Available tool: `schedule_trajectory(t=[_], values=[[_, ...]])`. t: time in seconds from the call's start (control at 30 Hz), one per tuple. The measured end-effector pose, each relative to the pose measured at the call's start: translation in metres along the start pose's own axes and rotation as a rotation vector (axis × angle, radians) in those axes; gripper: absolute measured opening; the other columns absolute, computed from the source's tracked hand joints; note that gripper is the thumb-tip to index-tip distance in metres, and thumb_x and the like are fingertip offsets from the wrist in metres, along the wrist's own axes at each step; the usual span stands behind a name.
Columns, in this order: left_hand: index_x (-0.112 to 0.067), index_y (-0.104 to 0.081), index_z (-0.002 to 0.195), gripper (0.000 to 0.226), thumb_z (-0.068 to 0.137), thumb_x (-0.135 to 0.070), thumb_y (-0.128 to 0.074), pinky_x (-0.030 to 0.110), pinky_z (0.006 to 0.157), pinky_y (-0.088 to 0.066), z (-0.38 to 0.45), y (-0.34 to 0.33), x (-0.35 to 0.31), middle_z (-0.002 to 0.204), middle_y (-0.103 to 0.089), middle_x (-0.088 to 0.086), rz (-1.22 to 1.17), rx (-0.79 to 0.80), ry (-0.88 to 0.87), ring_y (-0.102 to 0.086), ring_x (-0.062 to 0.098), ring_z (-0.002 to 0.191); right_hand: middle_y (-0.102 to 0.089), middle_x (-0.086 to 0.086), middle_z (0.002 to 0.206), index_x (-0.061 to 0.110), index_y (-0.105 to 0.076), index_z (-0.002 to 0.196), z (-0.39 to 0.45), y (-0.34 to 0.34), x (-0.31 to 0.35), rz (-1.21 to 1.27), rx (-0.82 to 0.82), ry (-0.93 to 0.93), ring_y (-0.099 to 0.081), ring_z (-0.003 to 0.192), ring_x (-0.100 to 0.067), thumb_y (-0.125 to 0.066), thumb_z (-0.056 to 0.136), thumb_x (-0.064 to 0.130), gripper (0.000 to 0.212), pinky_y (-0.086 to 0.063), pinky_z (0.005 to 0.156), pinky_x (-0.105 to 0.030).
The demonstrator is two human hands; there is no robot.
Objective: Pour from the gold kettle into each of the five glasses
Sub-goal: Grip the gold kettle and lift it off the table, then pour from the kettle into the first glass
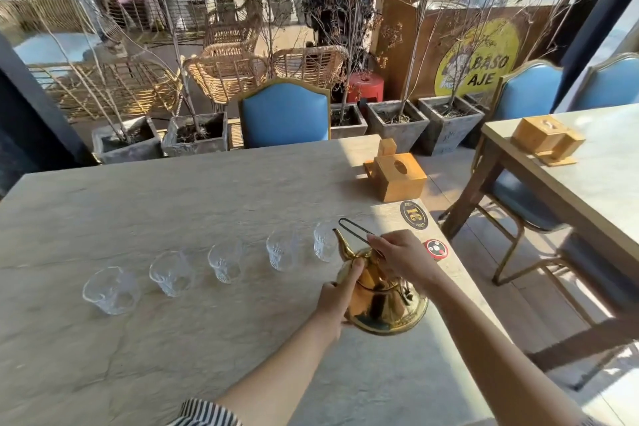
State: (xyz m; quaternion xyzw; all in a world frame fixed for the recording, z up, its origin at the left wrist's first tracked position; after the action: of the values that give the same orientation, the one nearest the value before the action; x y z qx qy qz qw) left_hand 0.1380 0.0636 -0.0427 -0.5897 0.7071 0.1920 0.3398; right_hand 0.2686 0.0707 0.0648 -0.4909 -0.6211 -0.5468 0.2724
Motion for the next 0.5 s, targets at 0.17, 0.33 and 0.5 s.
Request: schedule_trajectory(t=[0.17,0.33,0.5], values=[[-0.011,-0.059,0.119,0.074,0.075,-0.069,-0.068,0.032,0.063,-0.051,0.008,-0.004,-0.018,0.107,-0.068,0.01,-0.004,0.014,0.073,-0.061,0.02,0.085,-0.048,-0.004,0.042,0.009,-0.055,0.052,0.027,0.006,0.021,-0.132,-0.01,-0.022,-0.041,0.031,-0.015,-0.052,0.098,0.027,0.05,-0.04,0.043,-0.021],[-0.02,-0.057,0.11,0.061,0.078,-0.07,-0.065,0.047,0.091,-0.054,0.016,-0.009,-0.019,0.095,-0.064,0.004,-0.018,0.066,0.16,-0.059,0.027,0.101,-0.053,-0.006,0.043,0.007,-0.063,0.056,0.048,0.002,0.036,-0.227,0.016,-0.092,-0.041,0.031,-0.017,-0.052,0.097,0.022,0.046,-0.036,0.035,-0.02],[-0.02,-0.057,0.114,0.068,0.076,-0.076,-0.06,0.052,0.094,-0.055,0.018,-0.013,-0.019,0.094,-0.061,0.006,-0.026,0.111,0.204,-0.061,0.028,0.097,-0.052,-0.008,0.044,0.001,-0.066,0.064,0.062,-0.005,0.04,-0.305,0.057,-0.168,-0.041,0.032,-0.019,-0.05,0.097,0.018,0.04,-0.033,0.033,-0.019]])
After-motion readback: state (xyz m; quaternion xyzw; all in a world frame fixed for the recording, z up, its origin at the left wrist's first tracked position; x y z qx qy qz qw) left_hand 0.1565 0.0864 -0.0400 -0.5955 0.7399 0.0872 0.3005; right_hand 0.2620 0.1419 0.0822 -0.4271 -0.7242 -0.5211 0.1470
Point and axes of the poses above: each hand's wrist, its own z-axis towards the middle knuckle, its own y-axis out of the back of the hand, x = y × z, the point moved 6 cm from there along z, towards the middle knuckle
